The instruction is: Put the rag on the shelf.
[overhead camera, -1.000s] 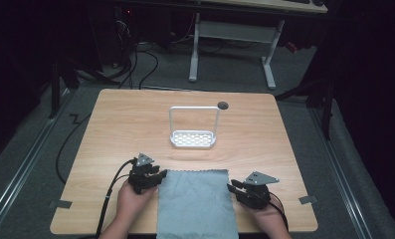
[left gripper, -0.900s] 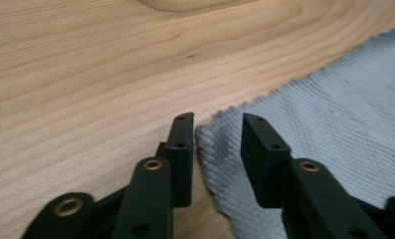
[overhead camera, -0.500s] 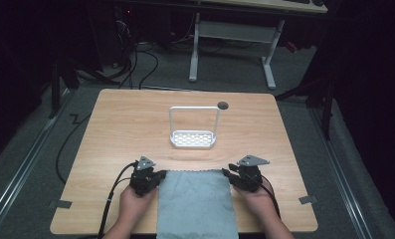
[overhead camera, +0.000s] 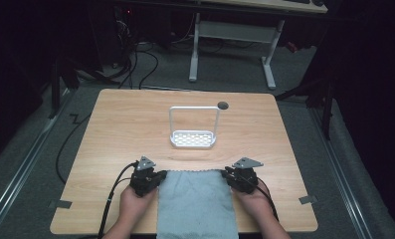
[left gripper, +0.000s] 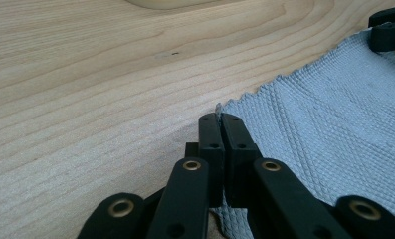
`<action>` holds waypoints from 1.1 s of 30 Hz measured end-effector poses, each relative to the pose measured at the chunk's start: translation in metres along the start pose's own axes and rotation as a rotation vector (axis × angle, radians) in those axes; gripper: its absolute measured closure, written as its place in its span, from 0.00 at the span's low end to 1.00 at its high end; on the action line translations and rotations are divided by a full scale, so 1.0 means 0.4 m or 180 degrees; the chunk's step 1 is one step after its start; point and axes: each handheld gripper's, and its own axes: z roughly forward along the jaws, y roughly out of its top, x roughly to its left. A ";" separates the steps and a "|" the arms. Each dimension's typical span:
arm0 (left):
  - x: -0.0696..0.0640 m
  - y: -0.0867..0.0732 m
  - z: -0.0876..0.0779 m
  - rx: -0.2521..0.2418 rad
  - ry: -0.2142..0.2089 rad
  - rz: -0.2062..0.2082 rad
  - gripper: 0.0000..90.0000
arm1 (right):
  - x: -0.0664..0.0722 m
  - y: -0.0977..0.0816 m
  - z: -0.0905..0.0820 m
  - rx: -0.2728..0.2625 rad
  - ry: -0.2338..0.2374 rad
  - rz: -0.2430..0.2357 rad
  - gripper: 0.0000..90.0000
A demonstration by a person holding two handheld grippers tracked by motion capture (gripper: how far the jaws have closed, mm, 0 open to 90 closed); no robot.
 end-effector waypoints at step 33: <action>-0.034 0.020 -0.107 -0.0776 -0.0024 0.0211 1.00 | 0.026 0.038 -0.104 -0.0673 0.0142 -0.0080 0.99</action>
